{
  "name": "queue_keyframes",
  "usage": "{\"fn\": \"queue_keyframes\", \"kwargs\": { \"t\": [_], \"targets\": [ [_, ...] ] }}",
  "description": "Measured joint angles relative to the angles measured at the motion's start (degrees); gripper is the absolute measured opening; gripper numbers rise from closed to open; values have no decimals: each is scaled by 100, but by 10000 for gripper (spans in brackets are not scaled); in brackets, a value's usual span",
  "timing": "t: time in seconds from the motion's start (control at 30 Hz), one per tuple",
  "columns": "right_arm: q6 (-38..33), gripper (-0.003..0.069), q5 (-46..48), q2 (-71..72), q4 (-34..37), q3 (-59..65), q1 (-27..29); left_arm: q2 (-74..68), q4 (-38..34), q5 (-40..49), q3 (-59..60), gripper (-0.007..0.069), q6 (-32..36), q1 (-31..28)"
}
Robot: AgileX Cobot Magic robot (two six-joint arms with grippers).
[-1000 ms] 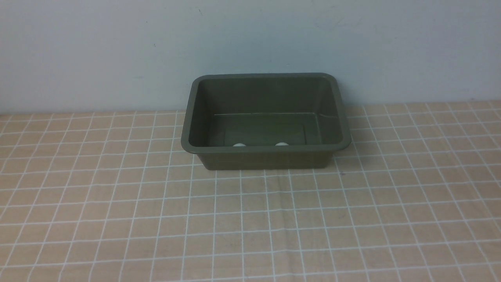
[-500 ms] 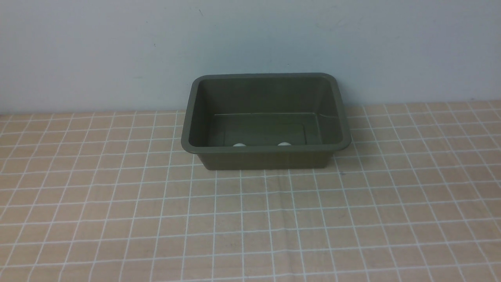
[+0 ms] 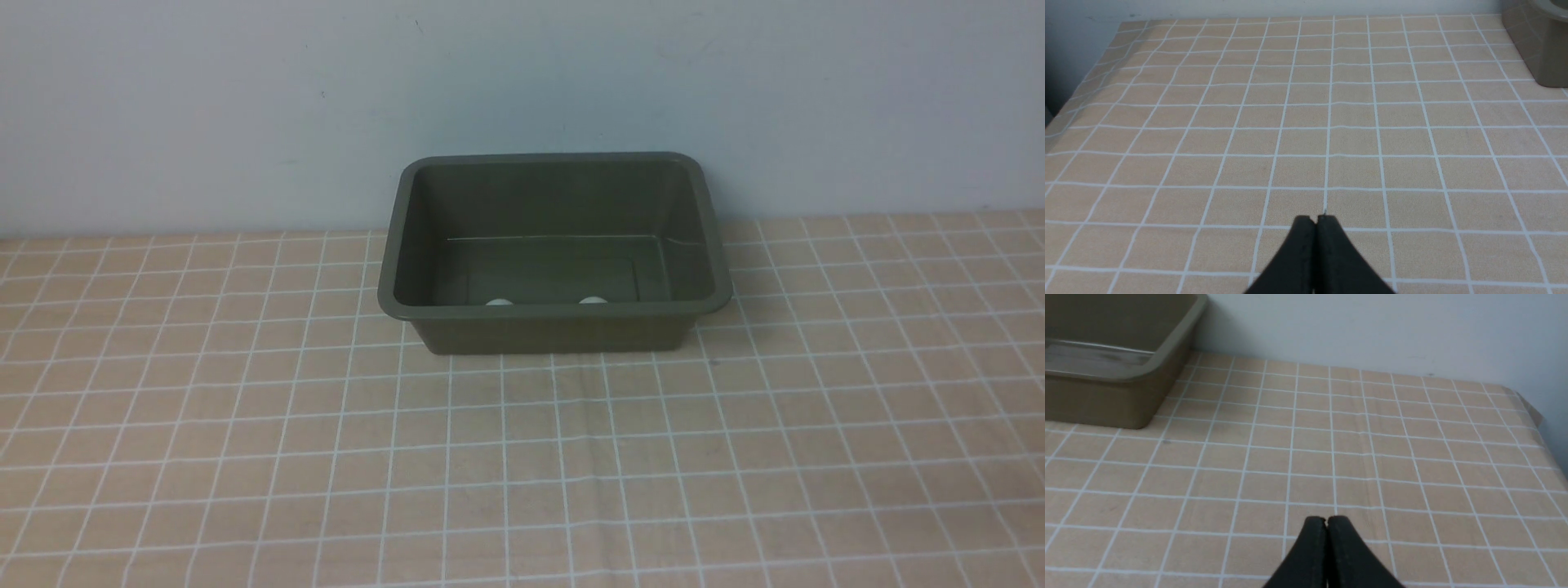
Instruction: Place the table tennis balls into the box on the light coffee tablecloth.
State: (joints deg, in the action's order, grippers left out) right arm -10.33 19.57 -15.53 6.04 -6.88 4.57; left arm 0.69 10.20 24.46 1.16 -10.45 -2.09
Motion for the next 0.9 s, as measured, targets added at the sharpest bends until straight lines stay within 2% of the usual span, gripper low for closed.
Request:
{"fn": "queue_keyframes", "kwargs": {
  "t": [0.23,0.9],
  "targets": [
    [0,-18,-311,774,161,834,83,0,0,0,0,-69,0,0],
    [5,-18,200,1607,161,846,83,0,0,0,0,-69,0,0]
  ]
}}
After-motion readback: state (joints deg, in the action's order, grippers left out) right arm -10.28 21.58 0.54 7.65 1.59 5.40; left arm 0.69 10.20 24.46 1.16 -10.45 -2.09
